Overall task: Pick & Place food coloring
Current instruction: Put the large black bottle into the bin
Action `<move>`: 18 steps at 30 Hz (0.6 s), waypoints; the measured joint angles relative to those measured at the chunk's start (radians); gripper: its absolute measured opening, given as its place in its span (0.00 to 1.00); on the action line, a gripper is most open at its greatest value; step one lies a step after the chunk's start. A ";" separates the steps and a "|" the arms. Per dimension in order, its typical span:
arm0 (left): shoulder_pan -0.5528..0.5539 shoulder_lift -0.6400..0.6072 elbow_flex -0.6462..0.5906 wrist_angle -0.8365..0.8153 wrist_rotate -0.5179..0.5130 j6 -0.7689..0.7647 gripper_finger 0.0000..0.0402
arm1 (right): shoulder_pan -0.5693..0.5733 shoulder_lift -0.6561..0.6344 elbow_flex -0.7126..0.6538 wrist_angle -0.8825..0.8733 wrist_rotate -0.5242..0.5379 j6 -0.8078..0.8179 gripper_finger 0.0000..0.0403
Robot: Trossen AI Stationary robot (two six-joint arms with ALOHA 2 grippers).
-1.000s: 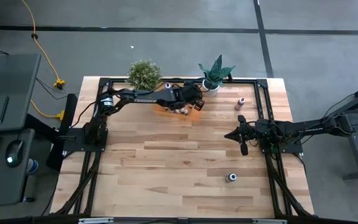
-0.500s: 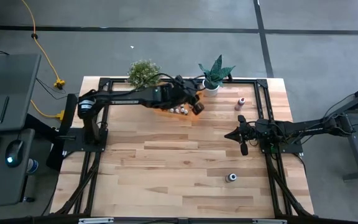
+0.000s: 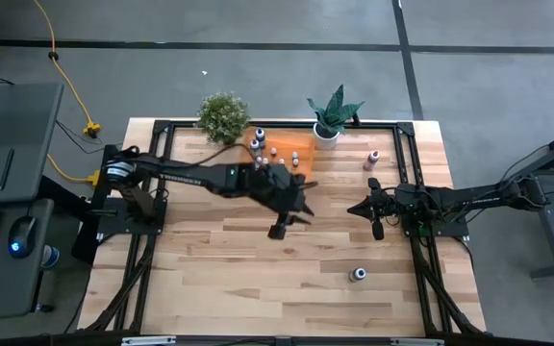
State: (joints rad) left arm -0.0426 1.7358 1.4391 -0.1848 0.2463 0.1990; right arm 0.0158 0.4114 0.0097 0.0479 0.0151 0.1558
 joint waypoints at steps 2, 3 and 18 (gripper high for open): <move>-0.024 -0.001 -0.047 0.055 0.003 -0.020 0.27 | 0.000 0.000 0.000 0.000 0.000 0.000 0.00; -0.035 -0.001 -0.066 0.074 0.003 -0.035 0.27 | 0.000 0.000 0.000 0.000 0.000 0.000 0.00; -0.131 0.070 0.036 -0.103 -0.101 -0.016 0.26 | 0.000 0.000 0.000 0.000 0.000 0.000 0.00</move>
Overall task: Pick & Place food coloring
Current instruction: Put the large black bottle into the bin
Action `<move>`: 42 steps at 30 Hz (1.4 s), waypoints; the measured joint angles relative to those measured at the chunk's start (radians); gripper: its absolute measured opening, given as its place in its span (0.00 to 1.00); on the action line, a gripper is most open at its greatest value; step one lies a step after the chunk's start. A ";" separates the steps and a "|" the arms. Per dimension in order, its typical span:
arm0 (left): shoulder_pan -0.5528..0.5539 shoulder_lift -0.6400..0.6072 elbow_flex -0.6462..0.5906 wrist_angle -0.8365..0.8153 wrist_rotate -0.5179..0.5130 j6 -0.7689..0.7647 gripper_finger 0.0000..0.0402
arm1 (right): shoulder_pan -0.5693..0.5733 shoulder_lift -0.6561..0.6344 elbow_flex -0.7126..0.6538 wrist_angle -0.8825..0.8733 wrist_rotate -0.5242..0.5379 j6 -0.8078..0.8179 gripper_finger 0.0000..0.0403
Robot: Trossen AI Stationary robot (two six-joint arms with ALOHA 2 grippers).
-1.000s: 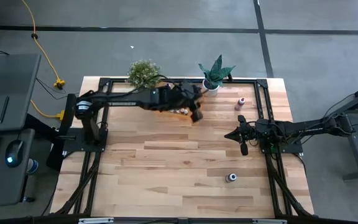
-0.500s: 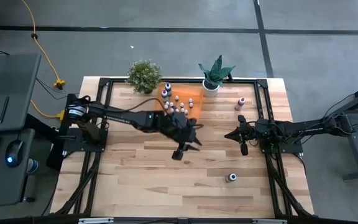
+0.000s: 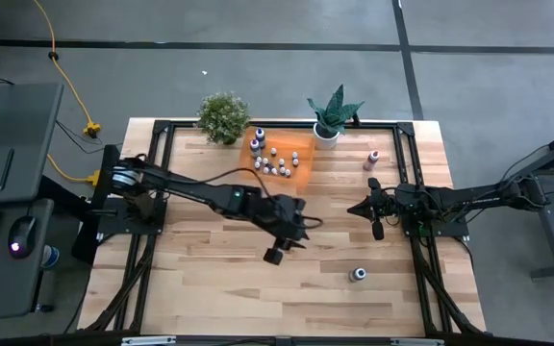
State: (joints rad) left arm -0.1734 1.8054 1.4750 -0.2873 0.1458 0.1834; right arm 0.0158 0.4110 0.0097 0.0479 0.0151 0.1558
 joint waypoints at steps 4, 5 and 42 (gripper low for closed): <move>-0.005 0.099 0.142 -0.098 -0.064 0.025 0.26 | 0.000 0.001 0.000 -0.003 0.000 0.000 0.00; -0.010 0.120 0.175 -0.120 -0.077 0.030 0.26 | 0.000 0.000 0.000 -0.005 0.000 0.000 0.00; -0.043 0.591 0.509 0.421 0.018 -0.093 0.79 | 0.000 0.000 0.000 -0.006 0.000 0.000 0.00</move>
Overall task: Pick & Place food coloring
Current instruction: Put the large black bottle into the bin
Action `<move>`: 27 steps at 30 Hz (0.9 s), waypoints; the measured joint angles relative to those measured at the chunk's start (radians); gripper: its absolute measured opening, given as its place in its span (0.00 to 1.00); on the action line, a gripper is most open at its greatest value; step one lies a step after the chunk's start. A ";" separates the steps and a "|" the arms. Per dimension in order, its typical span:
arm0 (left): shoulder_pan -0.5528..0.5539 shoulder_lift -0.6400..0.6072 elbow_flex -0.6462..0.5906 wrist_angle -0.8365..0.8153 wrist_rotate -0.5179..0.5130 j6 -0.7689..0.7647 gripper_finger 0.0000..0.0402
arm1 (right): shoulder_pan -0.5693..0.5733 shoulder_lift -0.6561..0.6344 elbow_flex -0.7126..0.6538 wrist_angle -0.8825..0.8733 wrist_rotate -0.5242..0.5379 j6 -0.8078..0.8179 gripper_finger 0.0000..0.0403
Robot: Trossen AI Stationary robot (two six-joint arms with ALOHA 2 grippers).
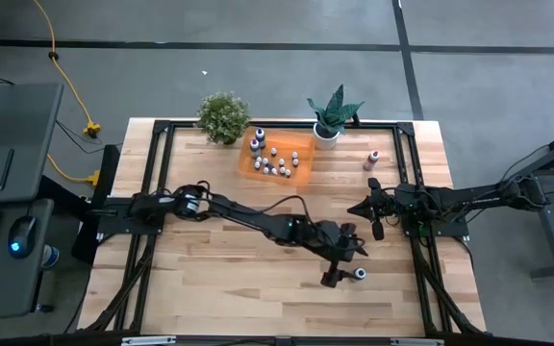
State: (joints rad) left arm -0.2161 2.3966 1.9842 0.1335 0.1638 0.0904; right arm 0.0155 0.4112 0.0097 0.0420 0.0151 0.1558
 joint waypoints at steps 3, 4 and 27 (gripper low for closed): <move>0.001 0.028 0.000 0.022 -0.003 -0.026 0.79 | 0.000 0.000 0.000 0.000 0.000 0.000 0.00; 0.001 0.037 0.000 0.034 0.004 -0.039 0.79 | 0.000 0.000 0.000 0.000 0.000 0.000 0.00; -0.014 0.097 -0.001 0.081 0.004 -0.014 0.79 | 0.000 0.000 0.000 0.000 0.000 0.000 0.00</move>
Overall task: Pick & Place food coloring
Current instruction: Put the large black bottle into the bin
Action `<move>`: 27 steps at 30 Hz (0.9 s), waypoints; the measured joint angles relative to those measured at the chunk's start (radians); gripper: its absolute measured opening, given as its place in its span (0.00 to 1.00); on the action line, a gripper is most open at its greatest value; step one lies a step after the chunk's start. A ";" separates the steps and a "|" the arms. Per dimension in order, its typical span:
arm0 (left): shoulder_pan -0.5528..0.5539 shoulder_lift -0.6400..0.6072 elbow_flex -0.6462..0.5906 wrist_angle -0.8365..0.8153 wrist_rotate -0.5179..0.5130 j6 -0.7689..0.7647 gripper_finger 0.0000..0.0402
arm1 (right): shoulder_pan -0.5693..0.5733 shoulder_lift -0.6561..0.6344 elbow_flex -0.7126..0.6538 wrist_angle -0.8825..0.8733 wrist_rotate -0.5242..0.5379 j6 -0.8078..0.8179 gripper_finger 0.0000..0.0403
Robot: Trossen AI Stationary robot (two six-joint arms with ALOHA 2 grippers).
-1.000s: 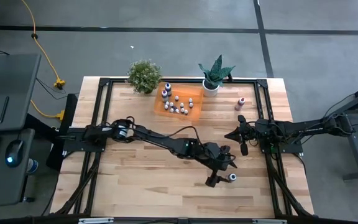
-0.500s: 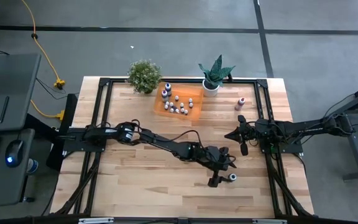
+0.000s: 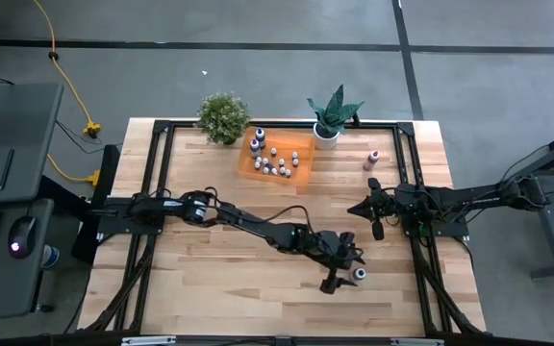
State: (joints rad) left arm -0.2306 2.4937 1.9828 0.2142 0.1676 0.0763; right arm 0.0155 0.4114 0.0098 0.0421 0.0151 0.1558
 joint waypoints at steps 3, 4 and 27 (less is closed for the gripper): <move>0.000 -0.002 0.001 0.005 -0.015 0.006 0.79 | 0.000 0.000 0.000 -0.001 0.000 0.000 0.00; 0.001 -0.002 0.000 0.006 -0.013 0.005 0.79 | 0.000 0.000 0.000 0.000 0.000 0.000 0.00; 0.001 0.040 0.000 0.065 -0.014 -0.023 0.79 | 0.000 0.000 0.000 0.000 0.000 0.000 0.00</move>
State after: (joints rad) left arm -0.2295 2.5341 1.9824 0.2792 0.1532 0.0532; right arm 0.0154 0.4113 0.0097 0.0424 0.0151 0.1558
